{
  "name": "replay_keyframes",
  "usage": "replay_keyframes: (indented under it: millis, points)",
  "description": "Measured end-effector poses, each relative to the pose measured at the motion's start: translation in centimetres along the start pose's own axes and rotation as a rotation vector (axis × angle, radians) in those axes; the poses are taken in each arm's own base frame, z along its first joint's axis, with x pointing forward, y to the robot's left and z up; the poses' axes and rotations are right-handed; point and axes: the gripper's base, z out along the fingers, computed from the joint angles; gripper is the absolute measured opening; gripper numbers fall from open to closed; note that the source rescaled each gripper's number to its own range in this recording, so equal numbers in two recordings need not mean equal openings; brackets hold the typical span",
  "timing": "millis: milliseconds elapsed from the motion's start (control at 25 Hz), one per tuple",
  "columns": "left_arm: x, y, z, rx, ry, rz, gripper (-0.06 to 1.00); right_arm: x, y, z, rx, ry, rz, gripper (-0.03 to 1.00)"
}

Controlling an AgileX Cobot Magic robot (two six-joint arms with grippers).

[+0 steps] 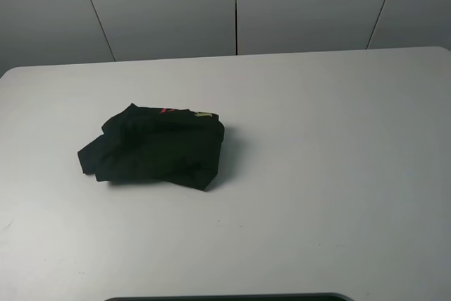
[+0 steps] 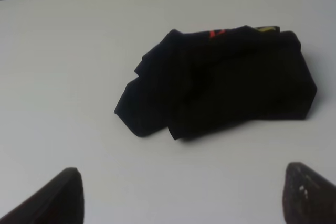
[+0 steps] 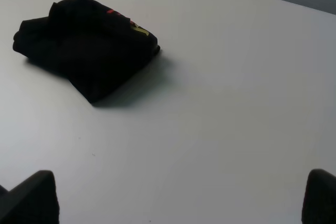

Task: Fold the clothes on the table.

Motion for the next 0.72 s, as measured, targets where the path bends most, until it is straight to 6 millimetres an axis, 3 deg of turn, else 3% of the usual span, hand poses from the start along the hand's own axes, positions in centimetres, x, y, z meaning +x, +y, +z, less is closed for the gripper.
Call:
replay_keyframes:
  millis: [720]
  points:
    - [0.16, -0.06, 0.65, 0.008, -0.010, 0.015, 0.99, 0.02, -0.06, 0.19, 0.003, -0.007, -0.010, 1.00]
